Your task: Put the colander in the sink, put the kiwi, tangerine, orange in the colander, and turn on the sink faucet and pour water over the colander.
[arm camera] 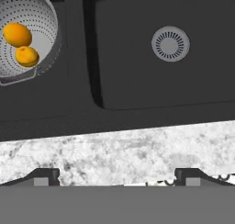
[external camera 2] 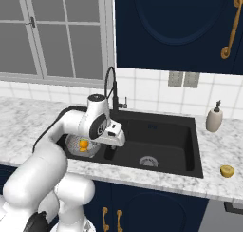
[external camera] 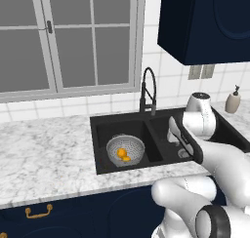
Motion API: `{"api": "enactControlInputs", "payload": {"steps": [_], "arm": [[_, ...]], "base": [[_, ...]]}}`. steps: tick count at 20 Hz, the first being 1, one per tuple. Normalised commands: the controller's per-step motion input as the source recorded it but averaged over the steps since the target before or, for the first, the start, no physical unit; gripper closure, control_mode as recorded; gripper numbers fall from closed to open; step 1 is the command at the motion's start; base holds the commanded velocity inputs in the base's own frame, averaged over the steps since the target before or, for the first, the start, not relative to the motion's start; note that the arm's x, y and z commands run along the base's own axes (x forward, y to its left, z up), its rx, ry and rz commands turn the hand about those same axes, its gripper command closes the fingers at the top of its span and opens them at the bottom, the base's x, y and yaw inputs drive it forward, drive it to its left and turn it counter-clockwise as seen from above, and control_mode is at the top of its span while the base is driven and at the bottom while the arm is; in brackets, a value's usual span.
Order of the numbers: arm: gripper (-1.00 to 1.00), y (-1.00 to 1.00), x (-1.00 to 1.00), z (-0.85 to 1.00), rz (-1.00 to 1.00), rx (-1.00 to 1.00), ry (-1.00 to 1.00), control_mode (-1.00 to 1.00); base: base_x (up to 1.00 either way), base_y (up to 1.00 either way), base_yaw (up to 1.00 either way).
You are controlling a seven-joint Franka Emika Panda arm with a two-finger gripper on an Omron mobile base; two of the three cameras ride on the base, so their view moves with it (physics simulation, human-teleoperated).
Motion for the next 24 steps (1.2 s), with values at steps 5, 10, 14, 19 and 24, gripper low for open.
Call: {"api": "enactControlInputs", "payload": {"steps": [5,10,14,19,24], "arm": [[-1.00,-1.00,-0.06,0.29,0.00,0.02,0.01,-1.00],[-1.00,-1.00,-0.01,0.17,0.00,0.02,0.04,-1.00],[-1.00,-1.00,0.00,0.06,0.00,0.03,0.03,-1.00],[-1.00,-0.97,0.01,0.02,0.00,0.02,0.04,-1.00],[-1.00,-0.78,0.17,0.00,0.00,0.03,0.05,-1.00]], "base": [[0.00,0.00,0.00],[0.00,0.00,0.00],[0.00,0.00,0.00],[0.00,0.00,0.00],[0.00,0.00,0.00]]}}
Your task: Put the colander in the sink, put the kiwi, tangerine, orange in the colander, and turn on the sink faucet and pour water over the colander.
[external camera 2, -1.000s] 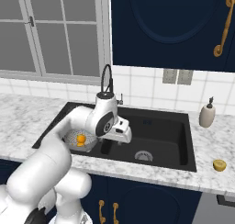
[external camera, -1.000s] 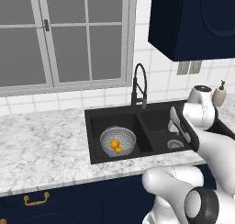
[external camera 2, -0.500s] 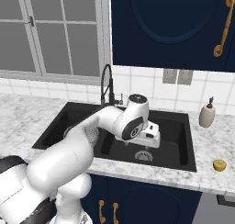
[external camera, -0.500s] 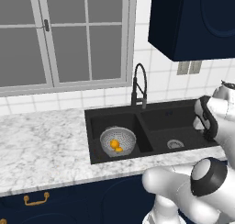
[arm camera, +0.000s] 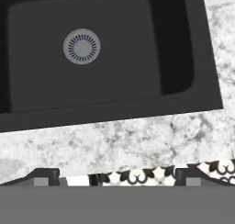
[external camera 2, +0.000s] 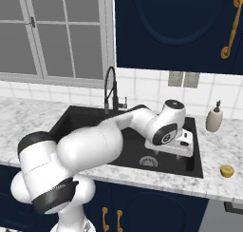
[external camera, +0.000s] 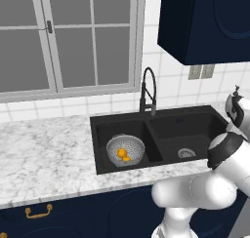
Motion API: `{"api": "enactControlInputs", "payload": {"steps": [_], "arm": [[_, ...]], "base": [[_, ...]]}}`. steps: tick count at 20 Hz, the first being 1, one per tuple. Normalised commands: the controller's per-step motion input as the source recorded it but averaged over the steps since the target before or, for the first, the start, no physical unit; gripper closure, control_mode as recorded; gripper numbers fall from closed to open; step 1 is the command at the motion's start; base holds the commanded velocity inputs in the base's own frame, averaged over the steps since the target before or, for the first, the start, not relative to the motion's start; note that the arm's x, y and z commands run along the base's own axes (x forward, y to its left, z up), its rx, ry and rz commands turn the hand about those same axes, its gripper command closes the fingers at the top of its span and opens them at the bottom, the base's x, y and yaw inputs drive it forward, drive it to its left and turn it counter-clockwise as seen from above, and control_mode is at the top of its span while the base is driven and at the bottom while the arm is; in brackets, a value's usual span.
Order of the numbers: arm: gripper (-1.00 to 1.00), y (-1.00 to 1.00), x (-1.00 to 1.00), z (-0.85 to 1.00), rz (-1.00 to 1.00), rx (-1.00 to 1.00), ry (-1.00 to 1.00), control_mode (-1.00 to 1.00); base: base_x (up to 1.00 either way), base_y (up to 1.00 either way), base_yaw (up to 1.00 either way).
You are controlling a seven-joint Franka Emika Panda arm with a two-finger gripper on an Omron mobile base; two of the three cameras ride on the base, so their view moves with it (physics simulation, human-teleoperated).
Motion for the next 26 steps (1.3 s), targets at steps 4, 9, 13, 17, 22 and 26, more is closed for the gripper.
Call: {"api": "enactControlInputs", "payload": {"steps": [4,9,13,17,22,26], "arm": [[-1.00,-0.62,0.30,0.00,0.00,0.02,0.05,-1.00],[-1.00,-0.48,0.16,-0.19,-0.01,0.00,0.03,-1.00],[-1.00,-0.52,0.12,-0.25,-0.04,0.00,0.02,-1.00],[-1.00,-0.54,0.17,-0.13,-0.11,0.00,0.01,-1.00],[-1.00,-0.52,0.07,-0.01,-0.15,0.00,0.03,-1.00],[-1.00,-0.24,-0.01,0.00,-0.18,0.00,0.01,-1.00]], "base": [[0.00,0.00,0.00],[0.00,0.00,0.00],[0.00,0.00,0.00],[0.00,0.00,0.00],[0.00,0.00,0.00],[0.00,0.00,0.00]]}}
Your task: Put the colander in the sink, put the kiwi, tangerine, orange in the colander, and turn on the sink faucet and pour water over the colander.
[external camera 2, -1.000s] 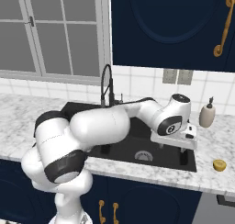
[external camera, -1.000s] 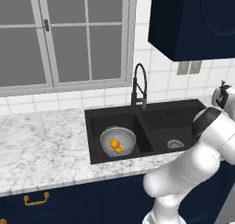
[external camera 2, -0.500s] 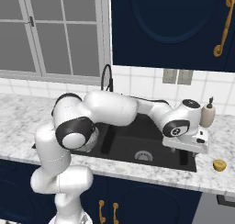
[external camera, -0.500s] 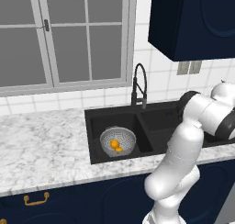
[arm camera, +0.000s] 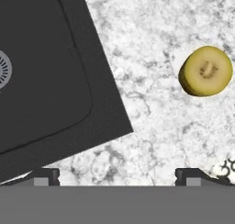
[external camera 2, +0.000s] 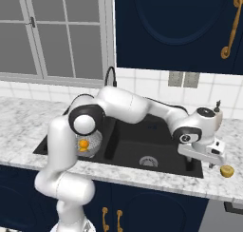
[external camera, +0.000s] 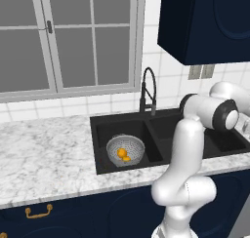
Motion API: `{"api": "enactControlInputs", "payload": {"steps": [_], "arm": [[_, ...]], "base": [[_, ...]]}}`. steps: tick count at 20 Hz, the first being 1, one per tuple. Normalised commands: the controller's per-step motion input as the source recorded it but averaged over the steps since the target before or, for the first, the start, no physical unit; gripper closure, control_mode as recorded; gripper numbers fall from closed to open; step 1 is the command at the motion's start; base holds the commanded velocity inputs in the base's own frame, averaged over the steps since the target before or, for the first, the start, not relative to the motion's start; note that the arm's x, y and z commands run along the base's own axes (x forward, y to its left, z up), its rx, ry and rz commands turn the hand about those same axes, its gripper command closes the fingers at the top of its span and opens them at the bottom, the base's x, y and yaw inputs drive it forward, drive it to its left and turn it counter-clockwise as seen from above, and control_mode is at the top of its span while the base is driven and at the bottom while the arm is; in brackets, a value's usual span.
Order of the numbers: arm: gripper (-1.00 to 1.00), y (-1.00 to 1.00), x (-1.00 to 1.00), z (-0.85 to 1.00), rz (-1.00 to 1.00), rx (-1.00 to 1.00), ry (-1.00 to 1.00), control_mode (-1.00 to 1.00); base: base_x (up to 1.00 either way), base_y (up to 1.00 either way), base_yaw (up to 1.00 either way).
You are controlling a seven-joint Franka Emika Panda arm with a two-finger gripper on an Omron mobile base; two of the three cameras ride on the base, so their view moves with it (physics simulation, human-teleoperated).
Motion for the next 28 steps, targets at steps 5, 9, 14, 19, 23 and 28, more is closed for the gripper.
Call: {"api": "enactControlInputs", "payload": {"steps": [5,9,14,19,23,28], "arm": [[-1.00,-0.08,-0.01,0.01,-0.17,0.00,0.00,-1.00],[-1.00,-0.10,0.00,-0.09,-0.18,0.01,0.00,-1.00],[-1.00,-0.24,0.00,-0.15,-0.18,0.00,0.00,-1.00],[-1.00,-0.34,0.00,-0.13,-0.11,0.00,0.02,-1.00],[-1.00,-0.42,0.05,-0.18,-0.07,0.00,0.00,-1.00],[-1.00,-0.36,0.21,-0.15,-0.01,0.00,0.03,-1.00]], "base": [[0.00,0.00,0.00],[0.00,0.00,0.00],[0.00,0.00,0.00],[0.00,0.00,0.00],[0.00,0.00,0.00],[0.00,0.00,0.00]]}}
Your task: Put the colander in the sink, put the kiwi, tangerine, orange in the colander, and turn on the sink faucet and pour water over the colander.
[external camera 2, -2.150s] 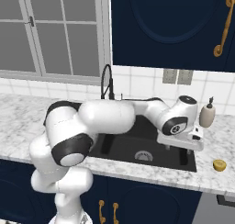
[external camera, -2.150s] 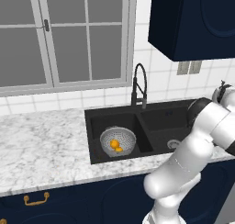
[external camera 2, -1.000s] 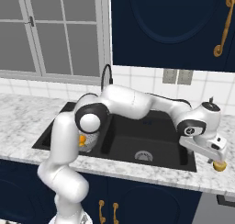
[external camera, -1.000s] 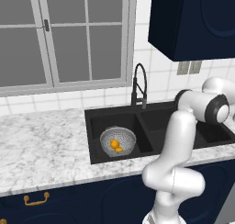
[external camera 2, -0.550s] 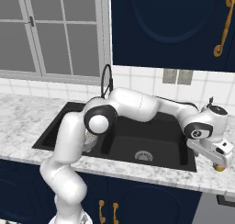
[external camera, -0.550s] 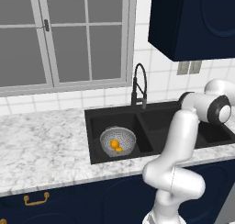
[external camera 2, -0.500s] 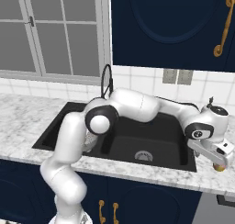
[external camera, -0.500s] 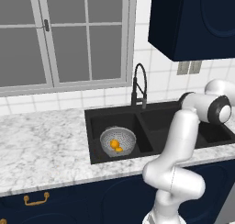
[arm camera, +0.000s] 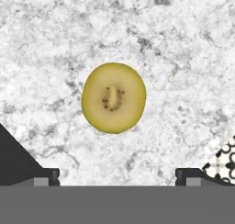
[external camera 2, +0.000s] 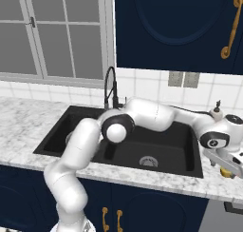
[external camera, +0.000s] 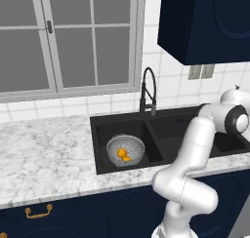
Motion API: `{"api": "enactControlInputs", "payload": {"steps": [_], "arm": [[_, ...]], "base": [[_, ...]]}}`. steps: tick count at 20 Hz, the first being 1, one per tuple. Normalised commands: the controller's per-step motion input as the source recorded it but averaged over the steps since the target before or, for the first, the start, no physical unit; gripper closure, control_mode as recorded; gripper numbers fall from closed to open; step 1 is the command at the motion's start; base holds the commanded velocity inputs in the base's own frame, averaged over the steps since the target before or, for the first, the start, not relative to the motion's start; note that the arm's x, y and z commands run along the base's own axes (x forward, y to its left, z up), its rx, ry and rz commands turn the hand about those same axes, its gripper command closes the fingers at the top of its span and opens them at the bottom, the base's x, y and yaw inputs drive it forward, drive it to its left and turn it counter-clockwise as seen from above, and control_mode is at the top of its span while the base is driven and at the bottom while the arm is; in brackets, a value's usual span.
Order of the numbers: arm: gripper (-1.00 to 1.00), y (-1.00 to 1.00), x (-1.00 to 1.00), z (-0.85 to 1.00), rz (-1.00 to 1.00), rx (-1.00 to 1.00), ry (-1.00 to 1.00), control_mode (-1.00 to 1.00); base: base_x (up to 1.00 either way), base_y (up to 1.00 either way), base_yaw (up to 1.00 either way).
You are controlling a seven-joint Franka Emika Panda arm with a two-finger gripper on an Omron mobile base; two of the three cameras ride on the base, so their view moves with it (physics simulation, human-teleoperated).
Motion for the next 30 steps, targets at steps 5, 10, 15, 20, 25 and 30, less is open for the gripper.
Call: {"api": "enactControlInputs", "payload": {"steps": [5,10,15,20,25,30], "arm": [[-1.00,-0.21,0.36,-0.15,0.00,0.00,0.04,-1.00],[-1.00,-0.08,0.33,-0.26,0.00,0.00,0.06,-1.00],[-1.00,-0.20,0.08,-0.27,0.00,0.01,0.07,-1.00],[-1.00,-0.10,0.00,-0.24,0.00,0.00,0.04,-1.00],[1.00,0.00,0.00,-0.21,0.00,0.00,0.02,-1.00],[1.00,0.00,0.00,-0.07,0.00,0.00,0.00,-1.00]], "base": [[0.00,0.00,0.00],[0.00,0.00,0.00],[0.00,0.00,0.00],[0.00,0.00,0.00],[0.00,0.00,0.00],[0.00,0.00,0.00]]}}
